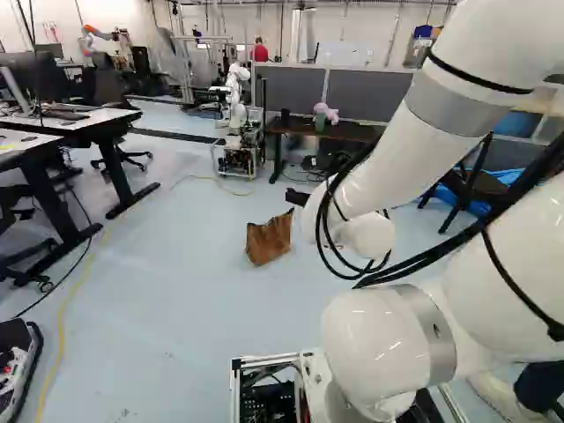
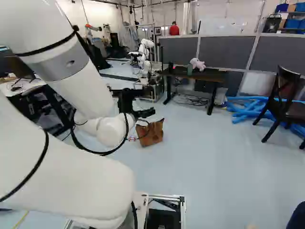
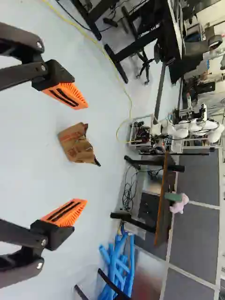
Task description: Pick up the bag on the ground and place it on the table
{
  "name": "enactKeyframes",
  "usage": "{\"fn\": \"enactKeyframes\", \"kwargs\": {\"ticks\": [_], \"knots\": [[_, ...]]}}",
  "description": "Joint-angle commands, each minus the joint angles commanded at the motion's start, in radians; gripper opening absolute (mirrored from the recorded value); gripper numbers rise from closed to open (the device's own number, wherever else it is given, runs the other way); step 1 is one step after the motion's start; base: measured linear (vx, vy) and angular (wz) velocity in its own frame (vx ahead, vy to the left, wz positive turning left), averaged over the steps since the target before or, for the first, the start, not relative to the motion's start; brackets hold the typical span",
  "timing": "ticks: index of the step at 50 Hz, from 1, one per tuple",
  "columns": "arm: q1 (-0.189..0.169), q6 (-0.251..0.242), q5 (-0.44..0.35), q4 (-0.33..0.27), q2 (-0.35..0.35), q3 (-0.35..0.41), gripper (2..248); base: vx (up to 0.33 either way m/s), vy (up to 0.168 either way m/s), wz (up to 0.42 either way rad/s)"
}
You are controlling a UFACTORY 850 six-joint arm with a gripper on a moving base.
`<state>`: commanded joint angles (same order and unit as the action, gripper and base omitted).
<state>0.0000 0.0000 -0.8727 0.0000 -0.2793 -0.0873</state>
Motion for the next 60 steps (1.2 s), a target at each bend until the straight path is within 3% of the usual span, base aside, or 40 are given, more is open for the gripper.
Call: {"fn": "enactKeyframes", "kwargs": {"ticks": [60], "knots": [[0.0, 0.0, 0.0, 0.0, 0.0, 0.0, 247, 0.007, 0.0, 0.0]]}}
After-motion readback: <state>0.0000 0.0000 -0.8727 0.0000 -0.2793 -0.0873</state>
